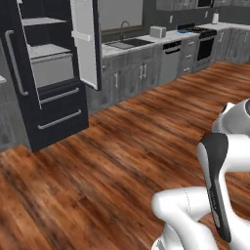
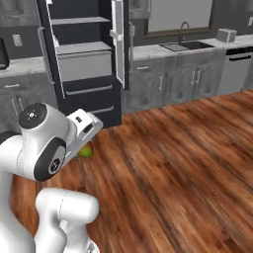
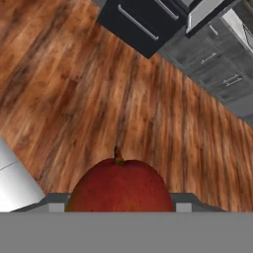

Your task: Place the cold items (peach and mango) from the fridge in one tupperware on the dining counter. Place the warm items (hot dog and kebab skewer) in the stove area in another tupperware.

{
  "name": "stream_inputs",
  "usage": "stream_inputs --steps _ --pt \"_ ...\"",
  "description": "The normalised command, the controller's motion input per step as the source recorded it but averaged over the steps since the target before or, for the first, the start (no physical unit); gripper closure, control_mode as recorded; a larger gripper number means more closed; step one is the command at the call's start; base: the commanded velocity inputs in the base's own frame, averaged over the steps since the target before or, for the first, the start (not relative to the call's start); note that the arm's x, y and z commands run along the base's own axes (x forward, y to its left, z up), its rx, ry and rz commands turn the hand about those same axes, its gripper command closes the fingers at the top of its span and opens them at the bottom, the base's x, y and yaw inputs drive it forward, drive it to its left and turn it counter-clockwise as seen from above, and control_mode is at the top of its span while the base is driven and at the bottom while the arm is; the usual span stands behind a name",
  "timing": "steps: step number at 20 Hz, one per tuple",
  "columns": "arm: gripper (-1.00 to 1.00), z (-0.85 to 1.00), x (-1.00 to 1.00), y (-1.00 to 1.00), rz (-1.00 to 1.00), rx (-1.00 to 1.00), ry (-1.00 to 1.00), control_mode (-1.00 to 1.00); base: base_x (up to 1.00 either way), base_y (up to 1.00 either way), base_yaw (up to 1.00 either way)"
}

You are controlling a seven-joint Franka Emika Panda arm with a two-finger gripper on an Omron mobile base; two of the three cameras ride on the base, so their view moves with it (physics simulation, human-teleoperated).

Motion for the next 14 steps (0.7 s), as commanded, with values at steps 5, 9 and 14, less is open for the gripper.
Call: stream_inputs --steps 5,9,14 --pt "1.00 0.00 0.00 0.00 0.00 0.00 0.00 1.00 -0.95 -0.28 -0.17" --pt "1.00 0.00 0.00 0.00 0.00 0.00 0.00 1.00 -0.61 -0.66 -0.16" --pt "1.00 0.00 0.00 0.00 0.00 0.00 0.00 1.00 -0.05 -1.00 -0.09"
